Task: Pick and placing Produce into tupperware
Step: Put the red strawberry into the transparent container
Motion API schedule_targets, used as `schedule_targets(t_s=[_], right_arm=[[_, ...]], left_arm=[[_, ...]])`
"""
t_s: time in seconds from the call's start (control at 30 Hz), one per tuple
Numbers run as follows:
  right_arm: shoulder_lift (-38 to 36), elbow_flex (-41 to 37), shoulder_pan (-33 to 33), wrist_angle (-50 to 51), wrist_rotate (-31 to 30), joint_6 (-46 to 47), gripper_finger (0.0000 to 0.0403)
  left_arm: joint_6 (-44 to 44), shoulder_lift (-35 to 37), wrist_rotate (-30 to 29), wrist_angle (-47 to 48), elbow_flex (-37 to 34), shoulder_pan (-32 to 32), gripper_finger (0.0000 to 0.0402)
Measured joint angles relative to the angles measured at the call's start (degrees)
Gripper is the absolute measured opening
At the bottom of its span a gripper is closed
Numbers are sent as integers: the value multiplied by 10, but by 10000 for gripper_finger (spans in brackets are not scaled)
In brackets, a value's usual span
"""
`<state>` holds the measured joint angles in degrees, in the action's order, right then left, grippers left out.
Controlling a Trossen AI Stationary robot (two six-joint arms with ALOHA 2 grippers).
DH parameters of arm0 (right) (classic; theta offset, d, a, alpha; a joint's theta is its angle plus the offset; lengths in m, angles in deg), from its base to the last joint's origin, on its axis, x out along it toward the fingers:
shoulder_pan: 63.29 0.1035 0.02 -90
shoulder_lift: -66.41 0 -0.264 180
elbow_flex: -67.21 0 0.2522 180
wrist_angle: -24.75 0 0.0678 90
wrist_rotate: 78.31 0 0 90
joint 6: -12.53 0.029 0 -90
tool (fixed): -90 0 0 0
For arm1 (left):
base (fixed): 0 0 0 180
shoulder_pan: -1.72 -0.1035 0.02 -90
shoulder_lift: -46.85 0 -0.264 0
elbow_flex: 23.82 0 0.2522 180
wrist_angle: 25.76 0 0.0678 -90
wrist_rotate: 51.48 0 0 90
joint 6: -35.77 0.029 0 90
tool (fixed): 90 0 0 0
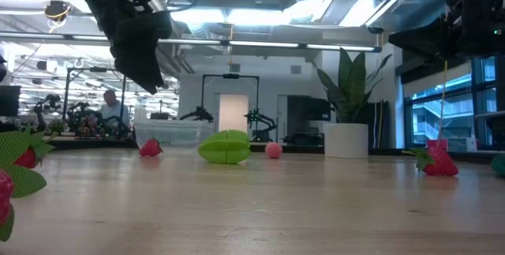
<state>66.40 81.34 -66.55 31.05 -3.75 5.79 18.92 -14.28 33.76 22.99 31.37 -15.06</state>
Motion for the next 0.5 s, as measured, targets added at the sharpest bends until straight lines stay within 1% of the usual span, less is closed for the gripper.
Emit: schedule_targets(t_s=[0.13, 0.27, 0.37, 0.5], right_arm=[[0, 0, 0, 0, 0, 0, 22], [0, 0, 0, 0, 0, -5, 22], [0, 0, 0, 0, 0, -28, 22], [0, 0, 0, 0, 0, -28, 22]], left_arm=[[-16, 0, 0, -1, 0, 0, 279], [-64, -14, 12, 7, 0, -1, 278], [-69, -45, 25, 7, 1, -1, 277], [-54, -99, 31, 7, 1, -1, 277]])
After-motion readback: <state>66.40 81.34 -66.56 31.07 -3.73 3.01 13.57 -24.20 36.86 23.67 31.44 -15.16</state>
